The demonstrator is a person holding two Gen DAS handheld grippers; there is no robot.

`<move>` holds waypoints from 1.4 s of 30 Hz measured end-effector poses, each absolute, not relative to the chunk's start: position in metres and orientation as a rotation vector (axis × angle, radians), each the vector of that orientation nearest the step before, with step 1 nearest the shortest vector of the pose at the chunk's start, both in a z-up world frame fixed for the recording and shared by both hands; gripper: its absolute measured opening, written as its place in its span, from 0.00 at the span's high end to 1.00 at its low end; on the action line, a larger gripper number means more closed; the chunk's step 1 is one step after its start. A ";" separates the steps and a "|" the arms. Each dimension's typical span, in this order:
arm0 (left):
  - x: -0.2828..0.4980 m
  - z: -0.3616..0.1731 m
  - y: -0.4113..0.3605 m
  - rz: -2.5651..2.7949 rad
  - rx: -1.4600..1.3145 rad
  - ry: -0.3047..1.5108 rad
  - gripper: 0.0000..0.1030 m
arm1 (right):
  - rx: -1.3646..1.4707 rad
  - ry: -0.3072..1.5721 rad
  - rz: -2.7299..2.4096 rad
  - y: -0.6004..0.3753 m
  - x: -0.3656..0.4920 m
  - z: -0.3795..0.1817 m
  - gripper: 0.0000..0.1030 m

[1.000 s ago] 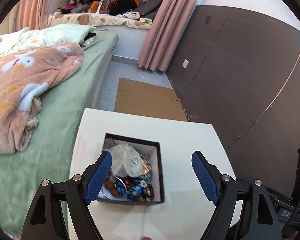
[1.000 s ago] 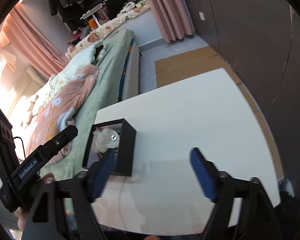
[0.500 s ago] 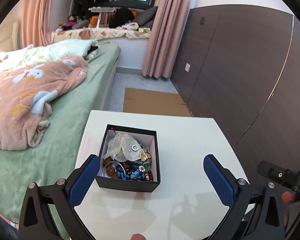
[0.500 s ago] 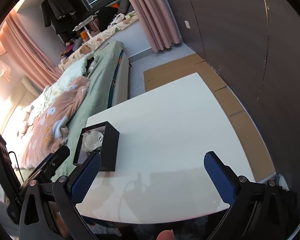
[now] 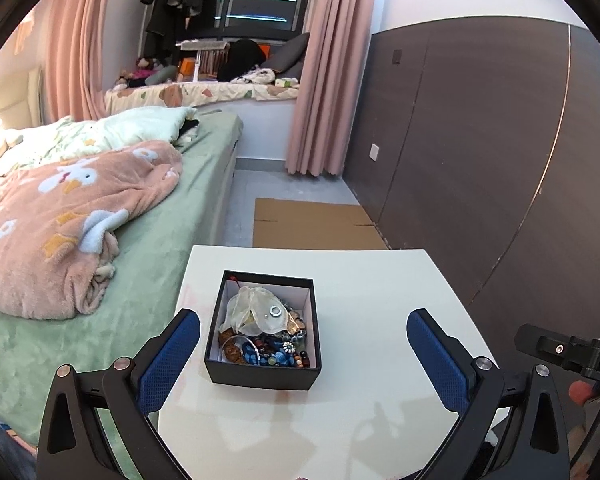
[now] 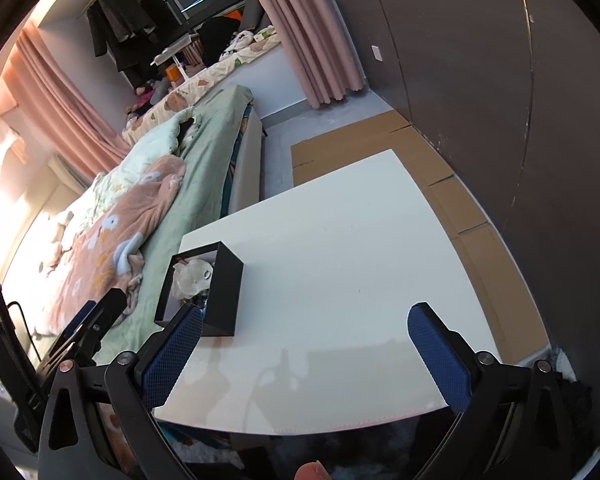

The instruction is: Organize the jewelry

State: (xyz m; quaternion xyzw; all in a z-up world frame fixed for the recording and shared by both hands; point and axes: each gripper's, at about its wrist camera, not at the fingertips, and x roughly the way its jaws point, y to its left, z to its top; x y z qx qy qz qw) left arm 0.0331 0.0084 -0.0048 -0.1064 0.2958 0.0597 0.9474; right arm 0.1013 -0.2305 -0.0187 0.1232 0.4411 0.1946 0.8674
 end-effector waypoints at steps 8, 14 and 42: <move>0.032 -0.004 0.008 0.119 -0.219 0.597 0.00 | 0.246 0.924 0.412 -0.223 0.101 -0.016 0.00; 0.032 -0.003 0.004 0.108 -0.217 0.593 0.00 | 0.222 0.914 0.414 -0.219 0.094 -0.010 0.00; 0.027 0.002 0.001 0.091 -0.205 0.582 0.00 | 0.208 0.931 0.408 -0.215 0.092 -0.007 0.00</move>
